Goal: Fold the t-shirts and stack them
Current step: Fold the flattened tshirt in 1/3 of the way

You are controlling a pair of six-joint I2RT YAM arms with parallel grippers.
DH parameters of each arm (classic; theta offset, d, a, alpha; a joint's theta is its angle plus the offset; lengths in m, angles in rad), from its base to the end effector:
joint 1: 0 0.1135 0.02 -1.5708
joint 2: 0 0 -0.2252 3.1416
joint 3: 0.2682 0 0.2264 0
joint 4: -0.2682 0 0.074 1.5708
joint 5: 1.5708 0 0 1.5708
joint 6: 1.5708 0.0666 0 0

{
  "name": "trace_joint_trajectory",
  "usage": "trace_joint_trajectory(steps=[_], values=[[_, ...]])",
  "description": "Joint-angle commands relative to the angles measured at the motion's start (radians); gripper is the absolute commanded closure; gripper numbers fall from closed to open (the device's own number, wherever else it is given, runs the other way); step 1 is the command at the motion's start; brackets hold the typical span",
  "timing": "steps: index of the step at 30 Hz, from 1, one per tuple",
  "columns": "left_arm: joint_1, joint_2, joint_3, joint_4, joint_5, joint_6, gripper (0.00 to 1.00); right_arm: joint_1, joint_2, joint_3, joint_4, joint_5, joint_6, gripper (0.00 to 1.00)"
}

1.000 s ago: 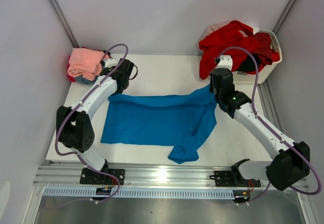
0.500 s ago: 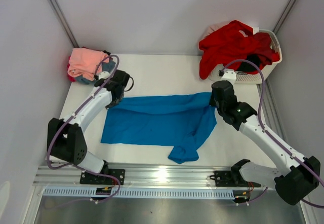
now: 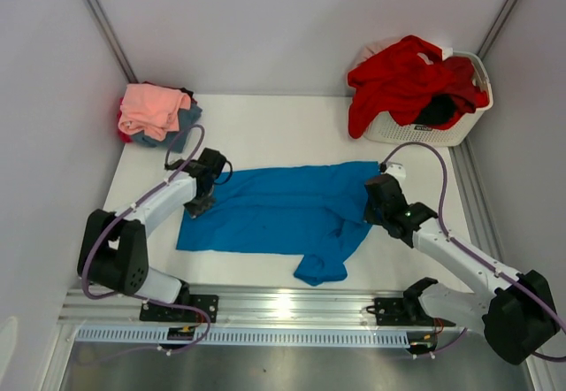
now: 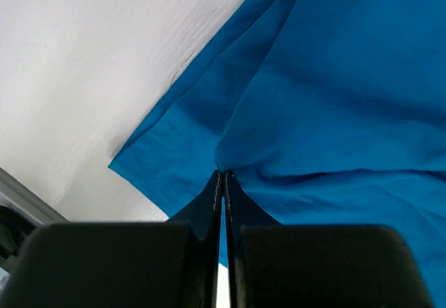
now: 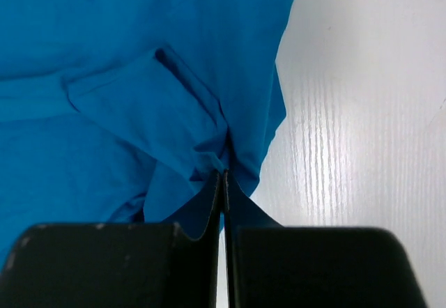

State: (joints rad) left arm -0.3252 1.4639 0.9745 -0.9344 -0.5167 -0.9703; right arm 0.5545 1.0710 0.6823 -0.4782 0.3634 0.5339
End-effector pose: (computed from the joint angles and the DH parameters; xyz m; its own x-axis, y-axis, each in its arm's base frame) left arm 0.2343 -0.0443 0.1573 -0.7023 -0.5202 -0.4860 -0.6551 0.7394 0.1553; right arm 0.2038 0.0983 0.1801 -0.7088 0.1205 -0.6950 0.0745 0.9926 0.0961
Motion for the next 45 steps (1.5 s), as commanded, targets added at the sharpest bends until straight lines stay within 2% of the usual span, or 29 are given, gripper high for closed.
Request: trace_joint_trajectory(steps=[1,14,19,23,28,33,36,37,40,45], values=[[-0.003,-0.069,-0.043,0.028,0.024,-0.067,1.0,0.004,-0.011,-0.012,0.023,-0.032,0.048,1.0],[0.0,-0.178,-0.129,-0.006,0.001,-0.157,0.99,0.021,-0.091,-0.105,-0.02,-0.101,0.094,1.0],[0.002,-0.244,-0.177,-0.018,-0.003,-0.189,0.99,0.028,-0.128,-0.115,-0.048,-0.075,0.104,1.0],[0.0,-0.306,-0.172,-0.03,-0.029,-0.197,0.99,0.027,-0.184,-0.092,-0.08,0.003,0.12,1.0],[0.012,-0.32,-0.056,-0.026,-0.075,-0.125,1.0,0.027,-0.218,-0.011,-0.08,0.089,0.107,1.0],[0.064,-0.206,0.146,-0.003,-0.065,-0.053,0.99,0.027,-0.143,0.124,-0.011,0.166,0.054,1.0],[0.132,-0.108,0.233,0.003,-0.065,0.001,0.99,0.027,-0.091,0.178,-0.002,0.192,0.043,1.0],[0.173,-0.085,0.298,-0.019,-0.072,0.005,0.99,0.027,-0.085,0.18,0.0,0.195,0.043,1.0],[0.236,-0.018,0.363,-0.018,-0.086,0.054,0.99,0.028,-0.101,0.154,0.0,0.2,0.06,1.0],[0.362,0.029,0.395,0.063,-0.069,0.165,1.0,0.027,-0.167,0.074,-0.02,0.207,0.098,1.0]])
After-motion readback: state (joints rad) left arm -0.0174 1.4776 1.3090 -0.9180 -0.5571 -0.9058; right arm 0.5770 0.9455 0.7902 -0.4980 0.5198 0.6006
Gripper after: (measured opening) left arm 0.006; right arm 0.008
